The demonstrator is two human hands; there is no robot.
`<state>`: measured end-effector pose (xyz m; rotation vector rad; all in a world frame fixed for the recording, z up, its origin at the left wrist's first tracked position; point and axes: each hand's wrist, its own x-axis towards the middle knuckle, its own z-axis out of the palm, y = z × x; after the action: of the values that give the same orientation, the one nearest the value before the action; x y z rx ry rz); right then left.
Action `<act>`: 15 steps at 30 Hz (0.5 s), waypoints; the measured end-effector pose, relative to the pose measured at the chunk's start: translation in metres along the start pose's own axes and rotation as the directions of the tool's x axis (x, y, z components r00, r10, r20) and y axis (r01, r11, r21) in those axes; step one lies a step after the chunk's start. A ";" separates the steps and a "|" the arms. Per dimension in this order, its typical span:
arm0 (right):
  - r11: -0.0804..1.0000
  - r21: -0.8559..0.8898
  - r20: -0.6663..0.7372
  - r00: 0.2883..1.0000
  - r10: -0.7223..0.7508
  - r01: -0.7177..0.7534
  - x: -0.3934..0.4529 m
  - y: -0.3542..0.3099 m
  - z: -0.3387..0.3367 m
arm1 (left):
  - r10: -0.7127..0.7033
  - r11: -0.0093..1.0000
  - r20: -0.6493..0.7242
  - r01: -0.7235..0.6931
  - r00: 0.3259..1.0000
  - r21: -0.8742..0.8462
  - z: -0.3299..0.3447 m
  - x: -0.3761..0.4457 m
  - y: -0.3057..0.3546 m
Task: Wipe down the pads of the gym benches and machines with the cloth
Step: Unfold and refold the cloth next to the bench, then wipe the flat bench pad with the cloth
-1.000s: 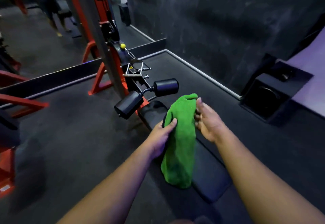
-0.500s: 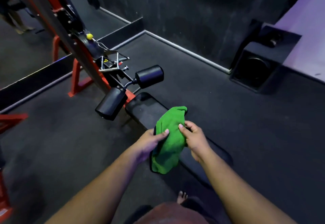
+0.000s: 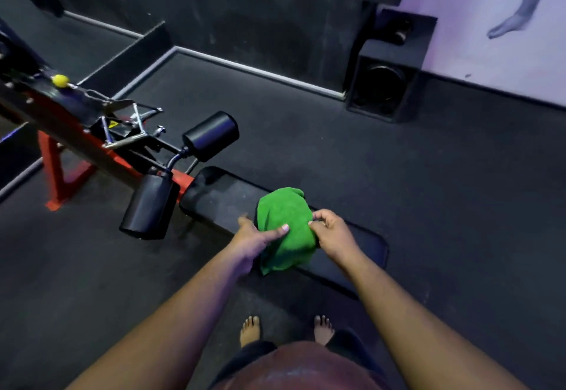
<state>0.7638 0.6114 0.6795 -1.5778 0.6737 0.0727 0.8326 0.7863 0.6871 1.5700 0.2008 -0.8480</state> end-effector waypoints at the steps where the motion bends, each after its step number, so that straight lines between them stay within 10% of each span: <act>1: 1.000 -0.014 -0.071 0.997 0.013 -0.014 0.002 0.009 0.006 | 0.022 0.996 0.043 -0.026 0.999 0.083 -0.005 0.005 -0.007; 3: 0.996 0.044 -0.162 0.983 0.086 -0.080 0.003 0.034 0.016 | 0.053 0.856 0.223 -0.159 0.973 0.491 -0.014 0.019 -0.020; 5: 0.975 0.167 -0.219 0.959 0.182 -0.147 0.003 0.059 0.022 | 0.064 0.463 0.304 -0.299 0.950 0.835 -0.017 0.028 -0.028; 7: 0.941 0.300 -0.292 0.924 0.245 -0.155 0.001 0.080 0.025 | 0.112 0.162 0.323 -0.338 0.940 0.927 -0.012 0.039 -0.032; 9: 0.909 0.404 -0.400 0.874 0.276 -0.102 -0.006 0.097 0.023 | 0.103 0.068 0.400 -0.408 0.911 0.910 -0.003 0.057 -0.046; 12: 0.934 0.350 -0.428 0.875 0.228 -0.072 -0.013 0.130 0.011 | -0.094 0.478 0.542 -0.440 0.835 0.761 0.016 0.093 -0.074; 15: 0.970 0.201 -0.262 0.946 0.191 -0.141 -0.015 0.168 -0.001 | -0.303 0.872 0.585 -0.028 0.752 0.489 0.038 0.123 -0.105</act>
<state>0.6749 0.6217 0.5371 -1.3662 1.0081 -0.0862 0.8440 0.7314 0.5310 1.6064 -0.4353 -1.6118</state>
